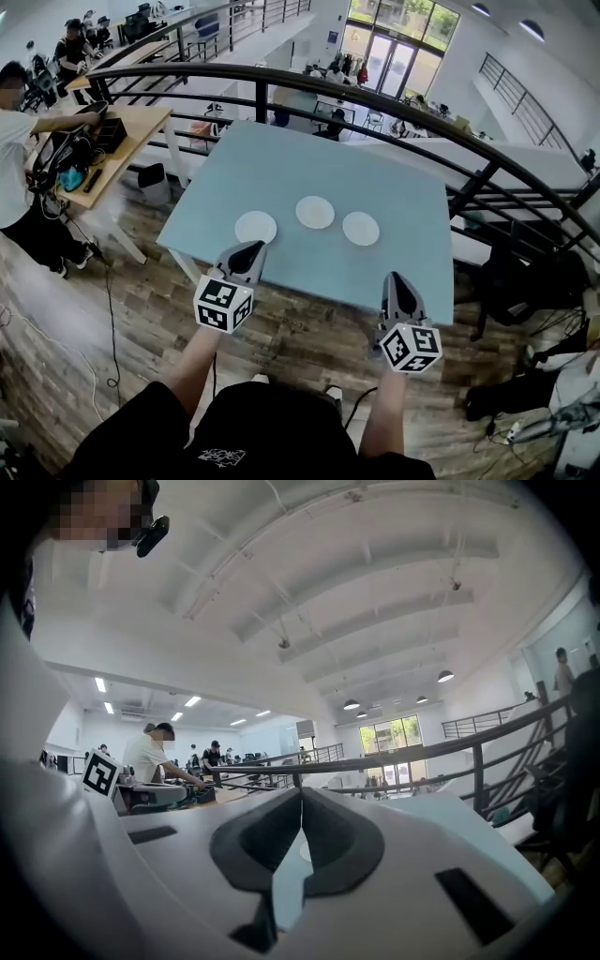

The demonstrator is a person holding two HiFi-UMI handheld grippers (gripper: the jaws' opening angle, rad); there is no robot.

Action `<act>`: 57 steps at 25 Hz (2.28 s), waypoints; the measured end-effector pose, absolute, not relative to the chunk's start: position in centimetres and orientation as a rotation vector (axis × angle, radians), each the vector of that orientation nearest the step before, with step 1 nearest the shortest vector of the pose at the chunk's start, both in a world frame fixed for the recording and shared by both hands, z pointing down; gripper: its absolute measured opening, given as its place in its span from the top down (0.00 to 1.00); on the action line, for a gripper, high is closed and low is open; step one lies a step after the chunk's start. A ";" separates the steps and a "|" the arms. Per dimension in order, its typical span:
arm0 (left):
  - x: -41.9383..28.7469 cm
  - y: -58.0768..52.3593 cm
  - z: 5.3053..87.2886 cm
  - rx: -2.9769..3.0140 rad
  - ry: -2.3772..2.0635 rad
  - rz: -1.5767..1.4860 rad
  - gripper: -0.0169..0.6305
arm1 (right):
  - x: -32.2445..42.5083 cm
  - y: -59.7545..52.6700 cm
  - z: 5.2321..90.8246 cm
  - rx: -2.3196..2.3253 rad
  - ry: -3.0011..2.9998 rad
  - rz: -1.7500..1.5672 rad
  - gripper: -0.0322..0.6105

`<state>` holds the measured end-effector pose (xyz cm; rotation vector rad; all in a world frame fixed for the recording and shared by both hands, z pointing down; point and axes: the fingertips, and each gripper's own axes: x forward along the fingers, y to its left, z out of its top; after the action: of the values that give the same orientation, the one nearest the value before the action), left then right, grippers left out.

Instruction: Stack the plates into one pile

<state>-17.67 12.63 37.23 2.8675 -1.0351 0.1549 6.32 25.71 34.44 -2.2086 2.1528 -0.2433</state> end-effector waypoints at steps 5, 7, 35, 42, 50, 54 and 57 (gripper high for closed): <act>-20.6 11.2 38.2 2.866 -0.992 0.165 0.96 | 3.7 24.6 35.2 -2.249 2.117 -0.262 0.94; -21.5 10.7 38.2 2.865 -0.982 0.156 0.96 | 2.6 24.3 35.0 -2.248 2.114 -0.261 0.94; -15.6 0.3 40.3 2.784 -0.926 0.133 0.96 | 6.7 10.1 37.7 -2.195 2.224 -0.355 0.94; -10.7 -4.4 40.9 2.744 -0.969 0.198 0.96 | 10.7 4.6 39.3 -2.130 2.311 -0.427 0.94; -6.3 -8.8 42.7 2.699 -1.032 0.260 0.96 | 14.6 -1.2 41.3 -2.057 2.405 -0.471 0.94; -3.7 -9.9 43.9 2.684 -1.040 0.295 0.96 | 17.1 -2.8 42.7 -2.036 2.429 -0.506 0.94; -2.2 -10.8 45.0 2.658 -1.038 0.323 0.96 | 18.6 -4.2 43.9 -2.030 2.445 -0.545 0.94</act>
<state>-2.19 -10.83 44.96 2.6581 -1.0380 0.3225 18.63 -4.16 43.94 -2.0295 2.4455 -0.5452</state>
